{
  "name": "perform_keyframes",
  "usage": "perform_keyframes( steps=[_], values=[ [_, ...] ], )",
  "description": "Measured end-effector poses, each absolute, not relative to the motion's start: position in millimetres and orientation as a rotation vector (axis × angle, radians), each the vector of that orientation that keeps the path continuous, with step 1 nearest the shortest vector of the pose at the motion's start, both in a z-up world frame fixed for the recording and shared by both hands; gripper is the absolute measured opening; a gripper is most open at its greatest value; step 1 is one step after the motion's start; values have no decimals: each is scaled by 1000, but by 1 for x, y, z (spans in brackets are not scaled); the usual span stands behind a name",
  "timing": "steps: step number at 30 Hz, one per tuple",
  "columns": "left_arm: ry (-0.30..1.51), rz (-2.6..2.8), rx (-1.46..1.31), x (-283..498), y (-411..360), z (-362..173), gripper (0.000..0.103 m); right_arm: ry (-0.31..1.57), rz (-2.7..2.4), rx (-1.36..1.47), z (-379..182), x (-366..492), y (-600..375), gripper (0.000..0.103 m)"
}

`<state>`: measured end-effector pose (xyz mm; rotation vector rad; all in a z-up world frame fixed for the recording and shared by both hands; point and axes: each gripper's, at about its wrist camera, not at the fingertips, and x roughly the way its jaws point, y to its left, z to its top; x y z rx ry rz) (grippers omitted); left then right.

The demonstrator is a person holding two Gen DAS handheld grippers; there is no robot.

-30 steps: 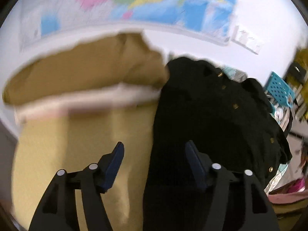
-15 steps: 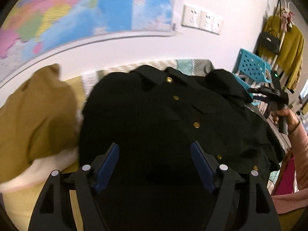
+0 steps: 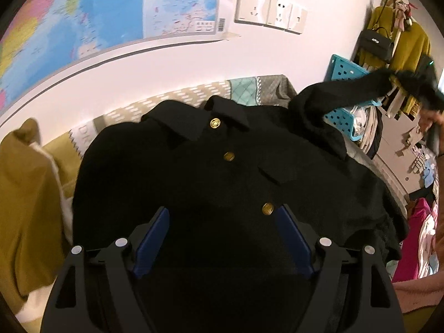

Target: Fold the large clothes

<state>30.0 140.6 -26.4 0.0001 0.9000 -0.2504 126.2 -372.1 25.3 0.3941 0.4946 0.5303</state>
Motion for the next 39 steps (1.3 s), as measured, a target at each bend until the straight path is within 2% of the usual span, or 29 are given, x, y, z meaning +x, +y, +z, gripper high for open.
perform_keyframes(
  steps=[10, 17, 23, 30, 31, 33, 34, 35, 39],
  values=[
    [900, -353, 30, 54, 105, -30, 78, 171, 628, 363, 171, 63, -371, 3],
    [861, -413, -14, 50, 102, -22, 78, 93, 845, 253, 236, 32, -301, 3],
    [803, -408, -91, 31, 127, -13, 79, 284, 1050, 80, 212, 31, -177, 3],
    [731, -335, -240, 1, 187, -8, 80, 591, 1228, -116, 116, 37, -24, 4],
    [721, -326, -261, -4, 195, -9, 81, 646, 1250, -126, 98, 41, -5, 6],
    [714, -293, -293, -13, 209, -12, 82, 742, 1247, -179, 68, 45, 21, 24],
    [716, -278, -298, -16, 215, -14, 82, 781, 1244, -201, 55, 48, 31, 56],
    [719, -268, -300, -19, 219, -16, 82, 807, 1230, -235, 44, 50, 37, 70],
    [748, -250, -260, -18, 223, -19, 84, 804, 1150, -229, 24, 68, 6, 67]
  ],
)
